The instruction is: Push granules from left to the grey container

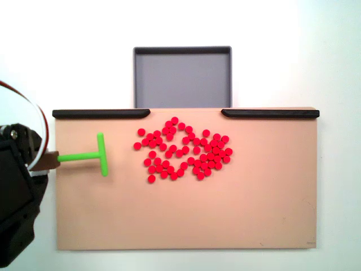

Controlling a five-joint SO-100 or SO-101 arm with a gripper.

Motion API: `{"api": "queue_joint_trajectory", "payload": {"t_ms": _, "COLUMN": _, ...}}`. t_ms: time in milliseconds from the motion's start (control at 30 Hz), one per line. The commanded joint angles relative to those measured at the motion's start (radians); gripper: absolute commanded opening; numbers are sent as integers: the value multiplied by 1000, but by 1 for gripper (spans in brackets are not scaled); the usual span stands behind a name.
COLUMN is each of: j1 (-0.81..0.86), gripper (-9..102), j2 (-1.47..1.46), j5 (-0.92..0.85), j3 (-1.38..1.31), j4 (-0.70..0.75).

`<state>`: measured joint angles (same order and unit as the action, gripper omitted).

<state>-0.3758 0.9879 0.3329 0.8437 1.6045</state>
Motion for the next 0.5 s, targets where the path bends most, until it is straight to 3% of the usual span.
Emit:
{"api": "queue_joint_trajectory", "payload": {"t_ms": 0, "j1": 17, "gripper": 0, "j2": 2, "j5": 17, "j3": -38, "j4": 5}}
{"api": "queue_joint_trajectory", "payload": {"t_ms": 467, "j1": 26, "gripper": 0, "j2": -40, "j5": 3, "j3": -38, "j4": -6}}
